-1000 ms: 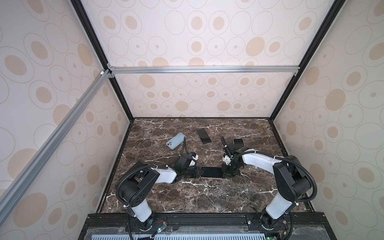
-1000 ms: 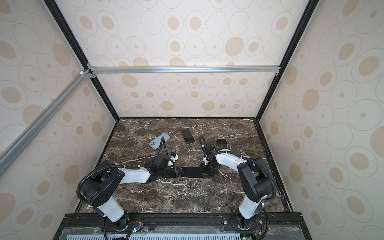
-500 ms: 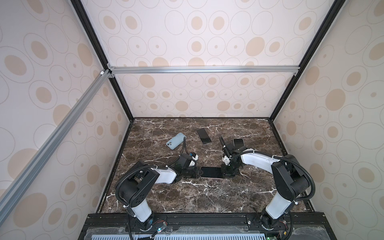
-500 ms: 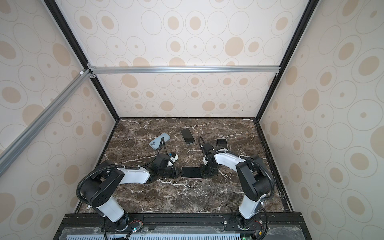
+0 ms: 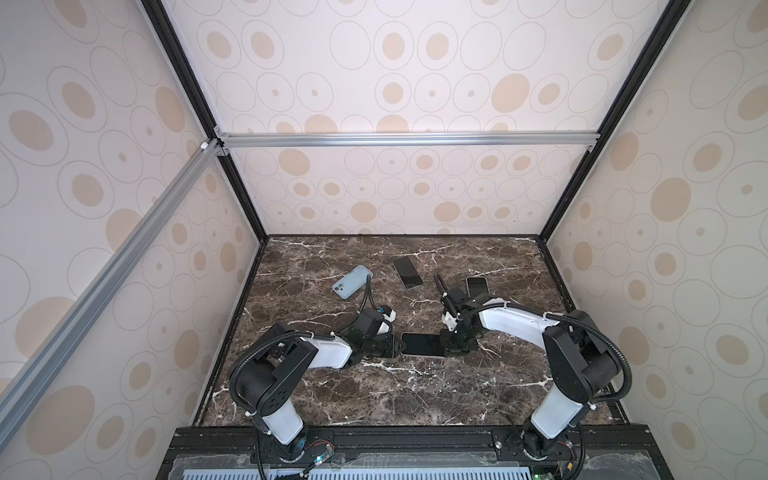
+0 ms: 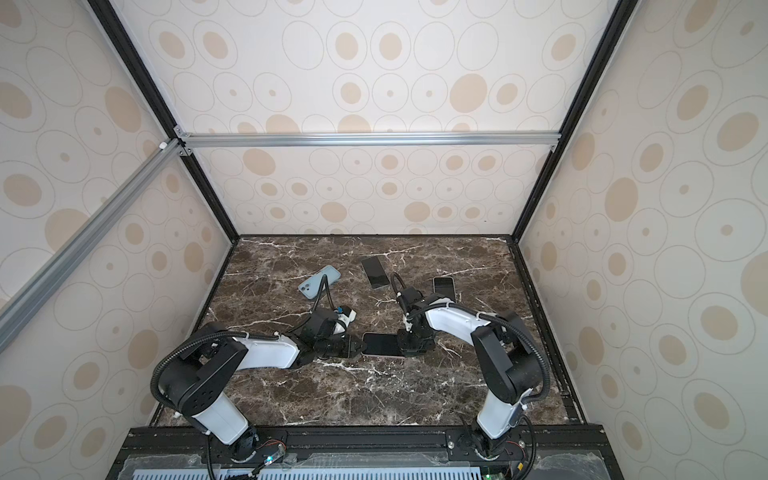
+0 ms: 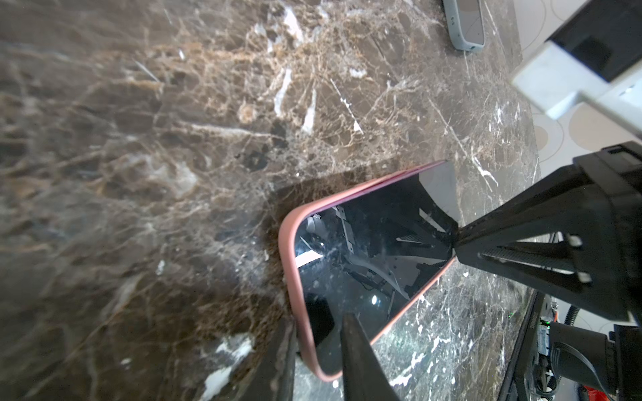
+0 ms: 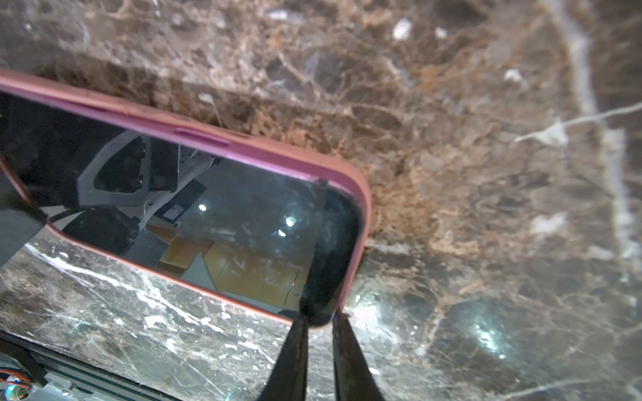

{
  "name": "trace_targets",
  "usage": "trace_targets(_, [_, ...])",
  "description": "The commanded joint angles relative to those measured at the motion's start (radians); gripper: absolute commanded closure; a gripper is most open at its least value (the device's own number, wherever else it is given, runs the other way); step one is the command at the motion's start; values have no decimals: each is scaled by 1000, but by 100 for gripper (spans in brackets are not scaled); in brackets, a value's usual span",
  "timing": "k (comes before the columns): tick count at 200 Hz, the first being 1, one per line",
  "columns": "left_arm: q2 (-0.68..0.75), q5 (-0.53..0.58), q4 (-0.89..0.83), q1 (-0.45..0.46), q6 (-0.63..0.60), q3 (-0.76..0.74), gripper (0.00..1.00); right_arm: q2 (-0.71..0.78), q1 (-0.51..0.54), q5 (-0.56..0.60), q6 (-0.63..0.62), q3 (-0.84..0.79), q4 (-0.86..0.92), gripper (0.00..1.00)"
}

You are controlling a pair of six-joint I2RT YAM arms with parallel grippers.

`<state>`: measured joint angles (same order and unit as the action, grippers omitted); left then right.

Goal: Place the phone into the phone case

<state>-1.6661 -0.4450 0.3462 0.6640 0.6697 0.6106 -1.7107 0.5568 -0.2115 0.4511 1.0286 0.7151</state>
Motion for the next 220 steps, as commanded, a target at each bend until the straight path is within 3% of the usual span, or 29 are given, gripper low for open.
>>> trace_targets(1, [18, 3, -12, 7, 13, -8, 76, -3, 6, 60, -27, 21, 32, 78])
trace_targets(58, [52, 36, -37, 5, -2, -1, 74, 53, -22, 92, -60, 65, 105, 70])
trace_targets(93, [58, 53, -55, 4, -21, 29, 70, 78, -44, 57, -71, 64, 53, 78])
trace_targets(220, [3, 66, -119, -5, -49, 107, 68, 20, -123, -33, -66, 37, -85, 86])
